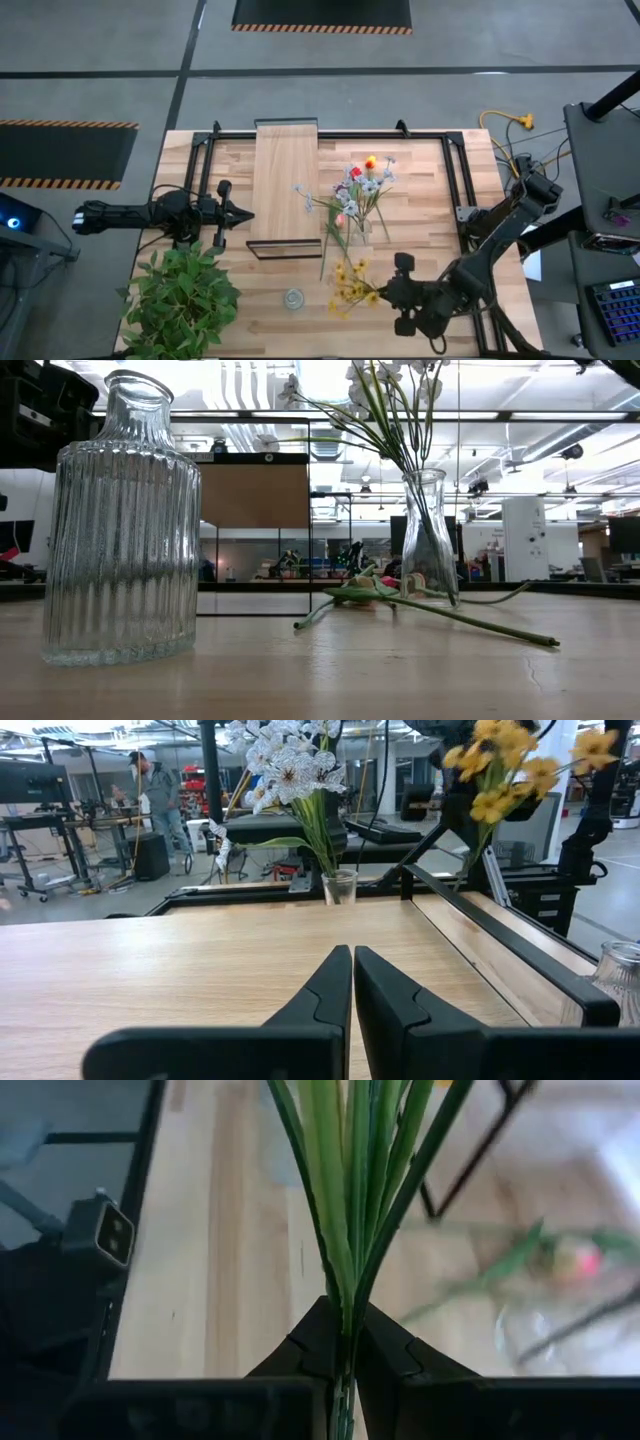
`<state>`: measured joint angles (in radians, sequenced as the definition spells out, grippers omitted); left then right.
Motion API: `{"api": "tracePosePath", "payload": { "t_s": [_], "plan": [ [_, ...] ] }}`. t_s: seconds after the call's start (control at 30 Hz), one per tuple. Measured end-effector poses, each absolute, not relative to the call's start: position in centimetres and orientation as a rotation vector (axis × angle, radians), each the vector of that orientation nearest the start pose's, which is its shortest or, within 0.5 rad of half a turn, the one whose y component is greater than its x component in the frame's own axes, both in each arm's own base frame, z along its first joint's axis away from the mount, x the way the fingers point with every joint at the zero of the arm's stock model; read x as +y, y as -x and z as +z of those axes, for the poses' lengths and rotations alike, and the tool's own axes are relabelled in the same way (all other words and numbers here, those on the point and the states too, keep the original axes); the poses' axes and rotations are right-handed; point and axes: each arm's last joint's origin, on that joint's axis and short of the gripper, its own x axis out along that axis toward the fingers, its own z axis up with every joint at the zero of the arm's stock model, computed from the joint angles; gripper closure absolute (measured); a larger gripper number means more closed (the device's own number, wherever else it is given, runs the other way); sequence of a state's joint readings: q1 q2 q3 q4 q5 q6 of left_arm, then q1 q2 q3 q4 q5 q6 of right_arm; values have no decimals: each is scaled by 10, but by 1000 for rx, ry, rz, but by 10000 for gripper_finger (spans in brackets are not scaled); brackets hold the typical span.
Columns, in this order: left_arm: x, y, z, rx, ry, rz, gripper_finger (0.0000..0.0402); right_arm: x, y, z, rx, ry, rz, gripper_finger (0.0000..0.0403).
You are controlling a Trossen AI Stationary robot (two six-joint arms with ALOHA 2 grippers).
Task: Pick and place flowers into a vace then onto a shelf
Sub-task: Put the dark yellow flowers into the top transparent vase
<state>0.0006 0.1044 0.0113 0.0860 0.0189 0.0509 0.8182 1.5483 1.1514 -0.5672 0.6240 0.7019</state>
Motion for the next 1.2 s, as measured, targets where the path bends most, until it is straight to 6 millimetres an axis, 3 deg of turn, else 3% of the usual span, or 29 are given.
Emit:
{"api": "tracePosePath", "payload": {
  "t_s": [0.23,0.47,0.87,1.2],
  "plan": [
    [0,-104,167,7,-51,-18,402,207,-238,265,564,88,-56,390],
    [0,-104,167,7,-51,-19,402,175,-240,269,421,132,-106,390],
    [0,-104,167,9,-51,-19,402,127,-222,265,-37,228,-215,390],
    [0,-104,167,9,-51,-19,402,96,-218,249,-73,190,-341,390]
  ]
}}
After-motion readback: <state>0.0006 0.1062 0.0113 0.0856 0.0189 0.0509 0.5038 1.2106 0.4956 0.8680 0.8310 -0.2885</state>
